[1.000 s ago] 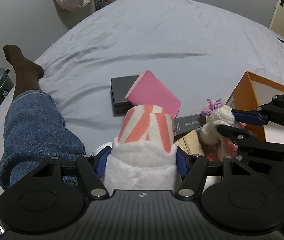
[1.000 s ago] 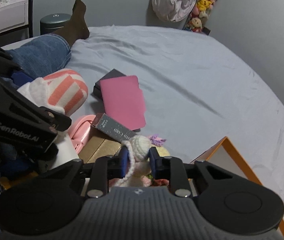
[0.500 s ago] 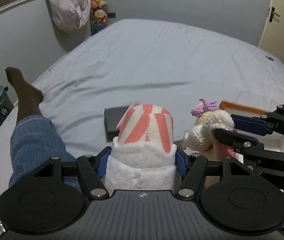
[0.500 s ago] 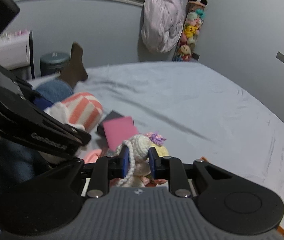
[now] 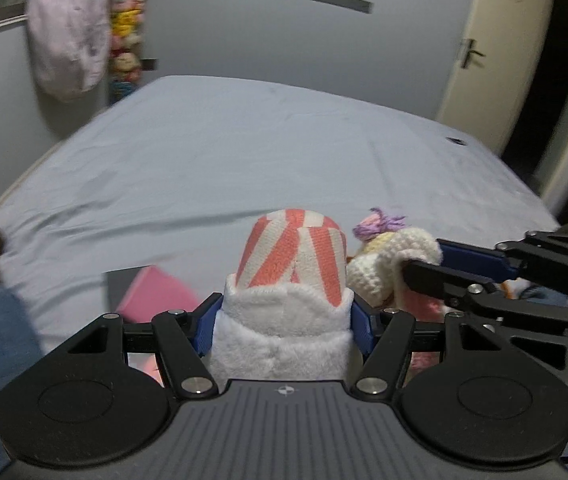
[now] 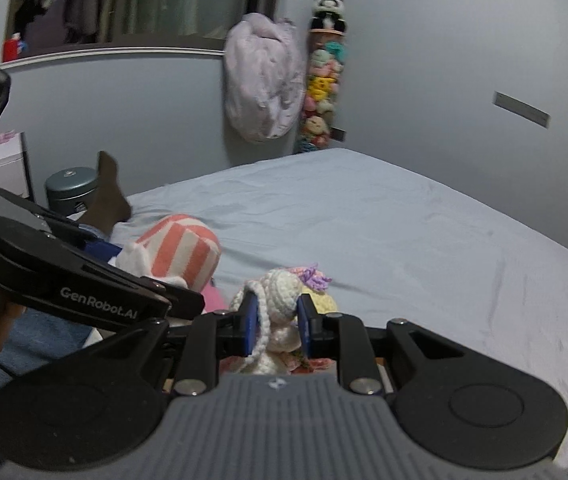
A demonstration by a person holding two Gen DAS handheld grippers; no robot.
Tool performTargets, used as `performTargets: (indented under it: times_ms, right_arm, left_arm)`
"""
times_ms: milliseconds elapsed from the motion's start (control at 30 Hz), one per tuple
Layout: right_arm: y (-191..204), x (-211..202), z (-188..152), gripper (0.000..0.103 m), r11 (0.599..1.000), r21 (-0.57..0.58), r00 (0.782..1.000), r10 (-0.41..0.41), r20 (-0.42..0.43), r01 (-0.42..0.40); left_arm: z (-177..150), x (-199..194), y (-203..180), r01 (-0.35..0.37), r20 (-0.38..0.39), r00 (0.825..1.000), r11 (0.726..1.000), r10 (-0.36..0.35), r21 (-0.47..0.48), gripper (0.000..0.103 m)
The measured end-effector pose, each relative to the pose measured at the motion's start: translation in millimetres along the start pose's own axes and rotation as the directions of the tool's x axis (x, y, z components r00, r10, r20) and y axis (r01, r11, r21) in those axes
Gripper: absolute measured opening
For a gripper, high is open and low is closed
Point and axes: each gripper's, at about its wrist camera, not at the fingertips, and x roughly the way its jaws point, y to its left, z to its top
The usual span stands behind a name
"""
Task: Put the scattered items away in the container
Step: 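Carry both held plushes over the orange-rimmed white box and lower them inside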
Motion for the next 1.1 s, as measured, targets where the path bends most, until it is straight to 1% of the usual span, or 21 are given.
performTargets:
  times_ms: [133, 233, 300, 333, 367, 533, 667, 800, 900, 967, 1000, 1067, 1100]
  right_arm:
    - [-21, -6, -7, 0.023, 0.998, 0.04, 0.998, -0.05, -0.026, 0.051]
    - [-36, -7, -16, 0.023, 0.992, 0.068, 0.993, -0.1, -0.064, 0.105]
    - [-45, -8, -24, 0.023, 0.987, 0.085, 0.988, -0.128, -0.088, 0.135]
    - [-53, -7, -32, 0.023, 0.983, 0.106, 0.984, -0.134, -0.114, 0.147]
    - [-53, -7, -32, 0.023, 0.983, 0.106, 0.984, -0.134, -0.114, 0.147]
    - [-70, 10, -51, 0.023, 0.969, 0.192, 0.975, -0.12, -0.189, 0.157]
    - [-74, 22, -68, 0.023, 0.959, 0.23, 0.966, -0.113, -0.231, 0.167]
    - [-82, 33, -86, 0.023, 0.944, 0.295, 0.961, -0.07, -0.268, 0.151]
    - [-89, 38, -96, 0.023, 0.928, 0.347, 0.957, -0.034, -0.288, 0.137]
    - [-89, 42, -101, 0.023, 0.923, 0.36, 0.952, -0.023, -0.304, 0.138]
    - [-92, 43, -105, 0.023, 0.922, 0.362, 0.95, -0.022, -0.313, 0.141]
    - [-95, 46, -107, 0.023, 0.919, 0.365, 0.945, -0.026, -0.327, 0.152]
    - [-99, 46, -111, 0.023, 0.912, 0.385, 0.944, -0.009, -0.328, 0.143]
  left_arm:
    - [2, 17, -22, 0.06, -0.028, 0.998, 0.998, -0.059, 0.02, 0.075]
    - [0, 32, -36, 0.084, -0.06, 0.995, 0.996, -0.082, 0.037, 0.075]
    - [-4, 42, -43, 0.089, -0.079, 0.993, 0.994, -0.084, 0.057, 0.075]
    - [-6, 48, -46, 0.092, -0.094, 0.992, 0.994, -0.085, 0.067, 0.075]
    - [-8, 54, -50, 0.089, -0.112, 0.99, 0.994, -0.08, 0.069, 0.075]
    - [-19, 77, -60, 0.074, -0.174, 0.983, 0.992, -0.056, 0.1, 0.075]
    - [-24, 83, -71, 0.052, -0.191, 0.981, 0.99, -0.026, 0.131, 0.075]
    - [-27, 88, -80, 0.024, -0.196, 0.98, 0.986, 0.009, 0.165, 0.075]
    - [-30, 94, -84, 0.017, -0.208, 0.978, 0.982, 0.023, 0.188, 0.075]
    - [-30, 101, -89, 0.021, -0.227, 0.974, 0.982, 0.023, 0.189, 0.075]
    - [-31, 104, -88, 0.034, -0.247, 0.969, 0.984, 0.011, 0.177, 0.075]
    - [-36, 113, -87, 0.052, -0.293, 0.956, 0.987, -0.005, 0.154, 0.075]
    - [-39, 117, -87, 0.052, -0.311, 0.951, 0.986, -0.001, 0.158, 0.075]
